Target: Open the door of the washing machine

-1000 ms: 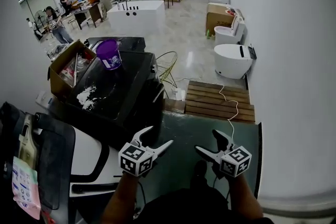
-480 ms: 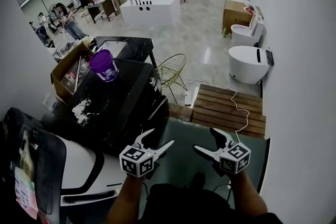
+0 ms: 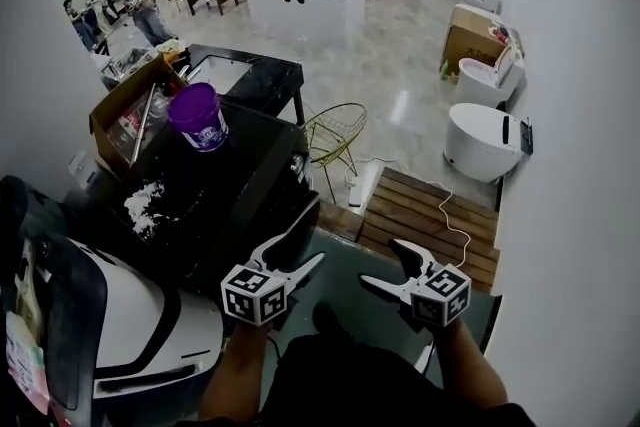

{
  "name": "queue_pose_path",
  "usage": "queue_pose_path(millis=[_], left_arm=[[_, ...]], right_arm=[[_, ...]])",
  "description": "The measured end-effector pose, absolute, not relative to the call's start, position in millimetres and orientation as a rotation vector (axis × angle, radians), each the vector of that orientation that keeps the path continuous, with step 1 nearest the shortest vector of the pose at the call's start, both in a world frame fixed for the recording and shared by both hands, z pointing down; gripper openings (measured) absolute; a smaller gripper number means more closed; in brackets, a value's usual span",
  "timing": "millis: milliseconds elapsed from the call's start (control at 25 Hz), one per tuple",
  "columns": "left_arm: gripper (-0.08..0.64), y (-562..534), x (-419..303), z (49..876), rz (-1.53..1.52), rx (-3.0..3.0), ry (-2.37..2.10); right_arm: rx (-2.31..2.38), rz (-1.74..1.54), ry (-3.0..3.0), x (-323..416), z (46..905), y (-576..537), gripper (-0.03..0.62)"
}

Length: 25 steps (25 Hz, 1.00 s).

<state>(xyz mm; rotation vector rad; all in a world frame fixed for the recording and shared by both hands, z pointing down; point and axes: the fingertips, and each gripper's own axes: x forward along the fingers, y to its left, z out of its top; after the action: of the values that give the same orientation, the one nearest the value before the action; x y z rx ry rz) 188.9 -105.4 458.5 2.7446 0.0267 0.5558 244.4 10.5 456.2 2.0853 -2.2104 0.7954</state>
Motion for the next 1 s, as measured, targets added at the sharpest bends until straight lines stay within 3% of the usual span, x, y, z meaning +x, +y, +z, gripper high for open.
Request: queue_pose_path(millis=[440,1000], left_arm=[[0.353,-192,208,464,0.534,2.81,-0.101],[0.348,-245,211,495,0.577,2.714,-0.321]], right_arm=[[1.805,0.804,-2.303,270,463,-114,0.428],[1.485,0.876,-2.406,281,502,-190,0.423]])
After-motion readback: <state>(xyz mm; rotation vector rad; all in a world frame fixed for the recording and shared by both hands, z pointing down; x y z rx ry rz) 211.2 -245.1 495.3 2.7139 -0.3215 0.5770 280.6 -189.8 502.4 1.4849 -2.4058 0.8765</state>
